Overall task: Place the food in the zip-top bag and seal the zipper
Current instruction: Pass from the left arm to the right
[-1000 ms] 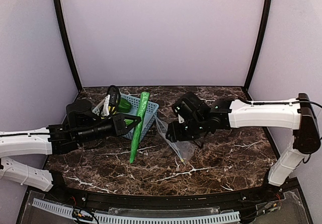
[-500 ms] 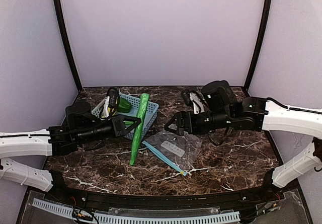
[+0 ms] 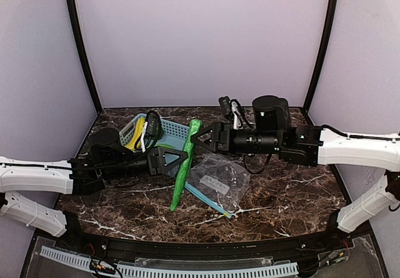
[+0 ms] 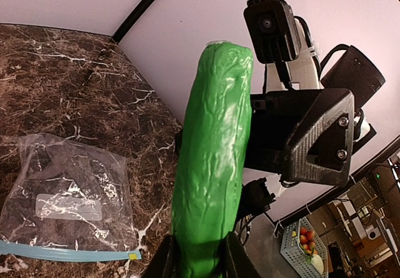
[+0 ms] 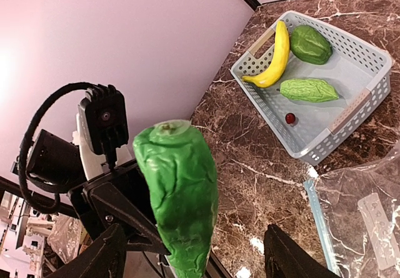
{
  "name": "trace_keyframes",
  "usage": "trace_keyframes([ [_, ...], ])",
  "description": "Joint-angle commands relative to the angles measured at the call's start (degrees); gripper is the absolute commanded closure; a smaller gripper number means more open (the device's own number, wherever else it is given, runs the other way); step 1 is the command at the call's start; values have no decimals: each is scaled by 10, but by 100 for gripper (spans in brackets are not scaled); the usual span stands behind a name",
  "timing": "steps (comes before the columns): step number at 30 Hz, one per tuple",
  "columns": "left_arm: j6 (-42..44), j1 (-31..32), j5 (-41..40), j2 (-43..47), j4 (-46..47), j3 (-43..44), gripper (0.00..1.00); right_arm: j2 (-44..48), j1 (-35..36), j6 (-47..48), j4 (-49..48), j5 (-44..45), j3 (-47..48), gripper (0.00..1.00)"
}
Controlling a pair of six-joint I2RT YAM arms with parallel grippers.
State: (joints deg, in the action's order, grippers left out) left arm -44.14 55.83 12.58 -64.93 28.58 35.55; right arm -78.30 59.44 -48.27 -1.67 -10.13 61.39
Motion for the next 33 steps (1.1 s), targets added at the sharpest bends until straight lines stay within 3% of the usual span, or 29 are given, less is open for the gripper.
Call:
trace_keyframes([
  [1,-2,5,9,10,42,-4,82,-22,-8,-21,-60,-18,14,30],
  [13,-13,7,28,-5,73,-6,82,-50,-10,-25,-100,-51,24,50],
  [21,-16,7,36,-14,79,-4,79,-46,-10,-22,-95,-37,23,73],
  [23,-19,8,33,-13,77,-5,68,-41,-10,-14,-80,-23,23,76],
  [25,-25,8,17,-8,72,-11,44,-31,-11,-2,-58,-2,22,77],
  [27,-42,8,-7,1,70,-26,34,-17,-12,17,-26,27,22,78],
  [33,-101,16,-84,26,46,-113,29,39,-12,69,100,149,15,79],
])
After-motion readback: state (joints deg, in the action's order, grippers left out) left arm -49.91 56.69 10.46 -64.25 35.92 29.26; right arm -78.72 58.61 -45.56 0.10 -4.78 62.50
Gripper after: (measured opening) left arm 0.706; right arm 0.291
